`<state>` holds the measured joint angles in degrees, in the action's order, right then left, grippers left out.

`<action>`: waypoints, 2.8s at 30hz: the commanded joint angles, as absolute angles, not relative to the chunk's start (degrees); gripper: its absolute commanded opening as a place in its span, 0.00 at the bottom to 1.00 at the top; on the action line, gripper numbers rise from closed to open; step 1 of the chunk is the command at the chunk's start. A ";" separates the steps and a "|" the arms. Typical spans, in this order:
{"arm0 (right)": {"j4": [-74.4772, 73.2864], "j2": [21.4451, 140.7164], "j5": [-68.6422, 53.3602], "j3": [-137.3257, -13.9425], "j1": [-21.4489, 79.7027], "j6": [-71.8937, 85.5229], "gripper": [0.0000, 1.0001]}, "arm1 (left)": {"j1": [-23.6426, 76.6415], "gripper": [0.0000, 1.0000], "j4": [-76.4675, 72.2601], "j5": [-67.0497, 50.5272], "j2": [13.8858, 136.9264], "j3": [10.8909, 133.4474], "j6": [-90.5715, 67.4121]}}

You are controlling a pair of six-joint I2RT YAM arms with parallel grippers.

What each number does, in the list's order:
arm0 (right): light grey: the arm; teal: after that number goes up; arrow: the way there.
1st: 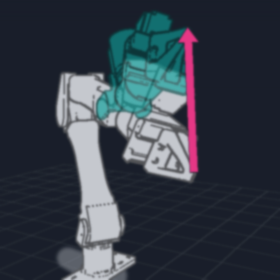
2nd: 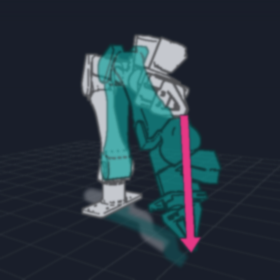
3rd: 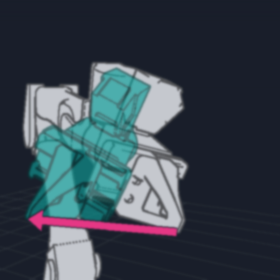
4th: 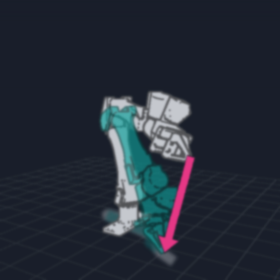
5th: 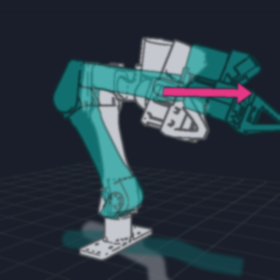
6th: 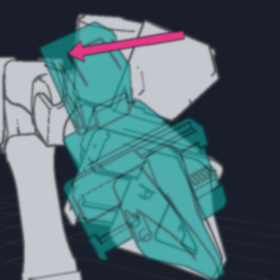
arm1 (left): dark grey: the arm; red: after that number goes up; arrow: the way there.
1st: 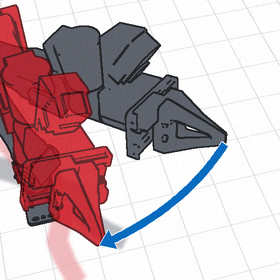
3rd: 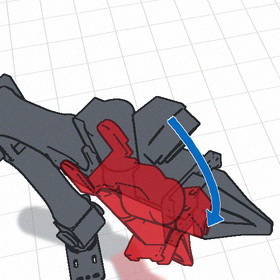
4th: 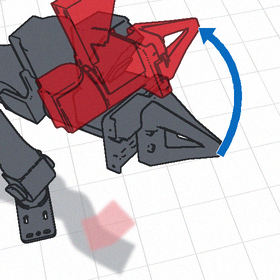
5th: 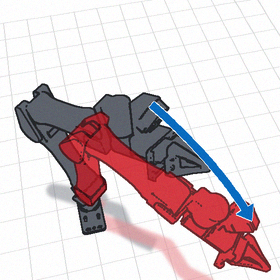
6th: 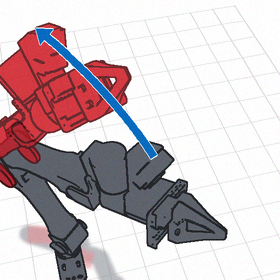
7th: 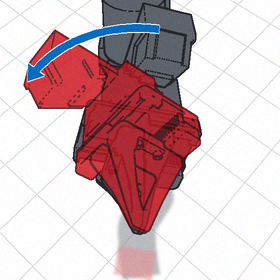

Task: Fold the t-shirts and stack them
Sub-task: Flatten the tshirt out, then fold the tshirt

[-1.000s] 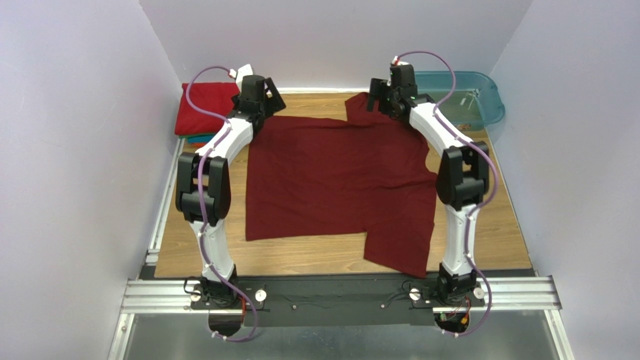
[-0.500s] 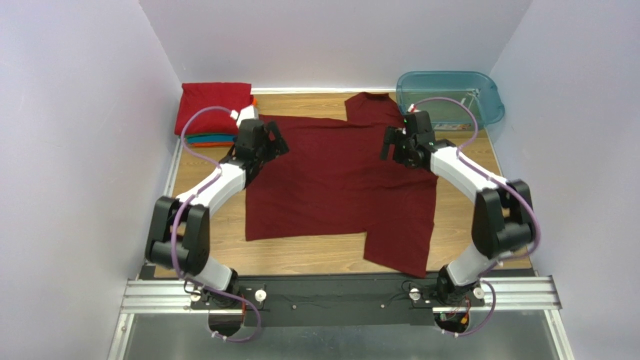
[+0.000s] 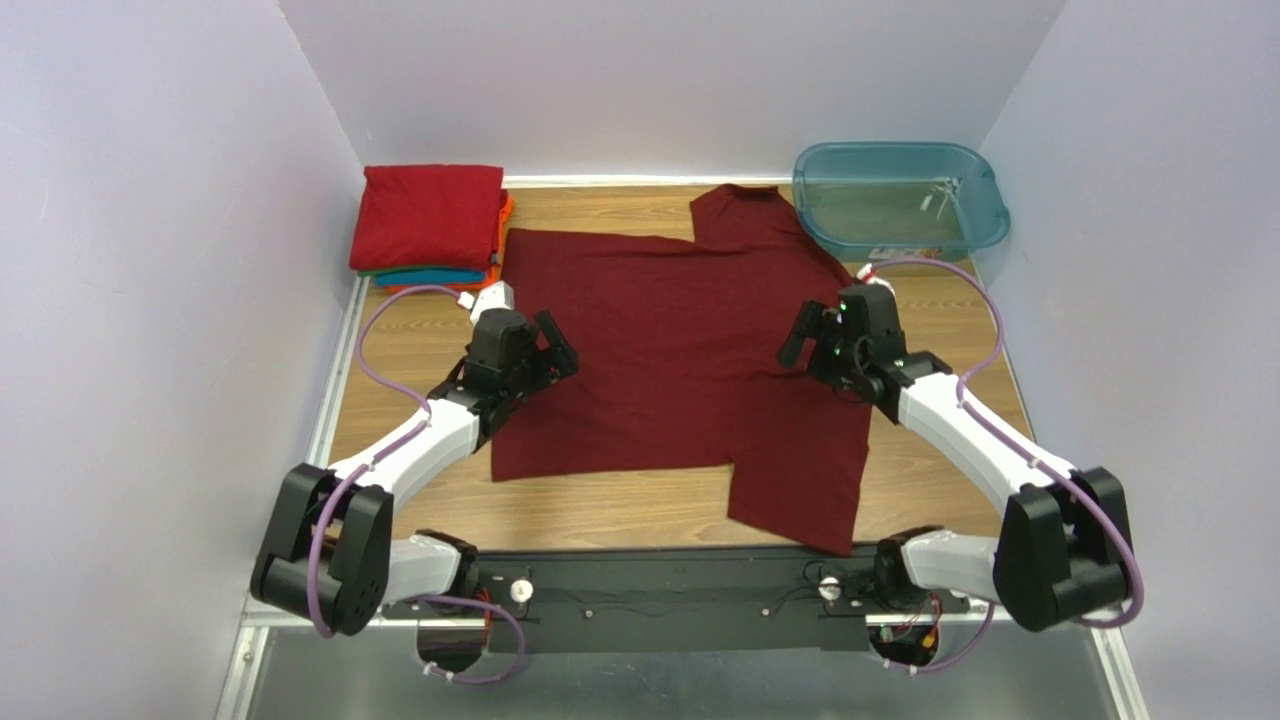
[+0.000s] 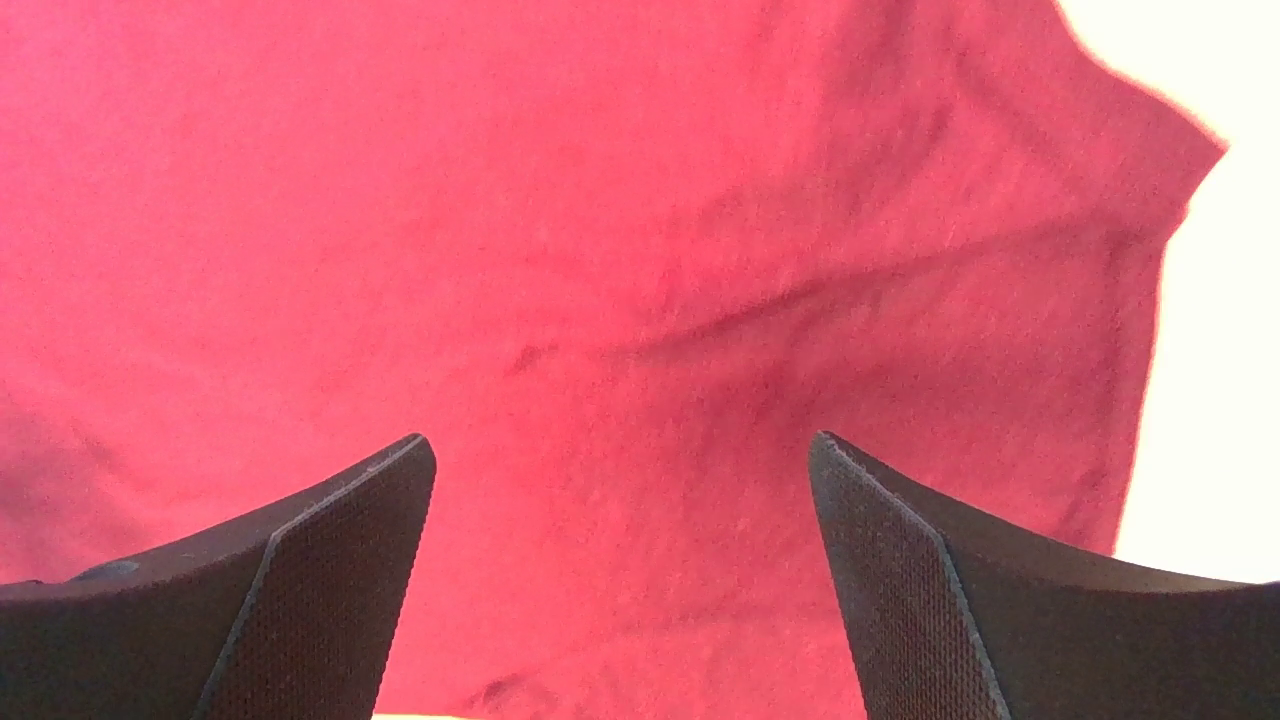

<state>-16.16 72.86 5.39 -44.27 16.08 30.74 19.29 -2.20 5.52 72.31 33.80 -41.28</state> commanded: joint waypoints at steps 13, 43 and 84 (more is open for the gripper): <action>-18.37 71.54 -4.58 -29.98 16.70 39.18 1.00 | 19.34 0.98 -2.29 7.38 71.89 29.97 -42.98; -30.76 60.21 5.79 -42.09 19.16 40.52 1.00 | 16.96 0.98 5.27 8.88 62.23 27.95 -46.31; -27.42 64.42 5.54 -40.17 19.16 31.29 1.00 | 37.27 0.98 37.60 16.43 66.35 32.85 -77.60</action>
<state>-28.42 63.37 4.67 -40.82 18.81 32.05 37.15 29.69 11.60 64.03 30.52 -74.98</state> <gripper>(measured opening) 0.998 0.985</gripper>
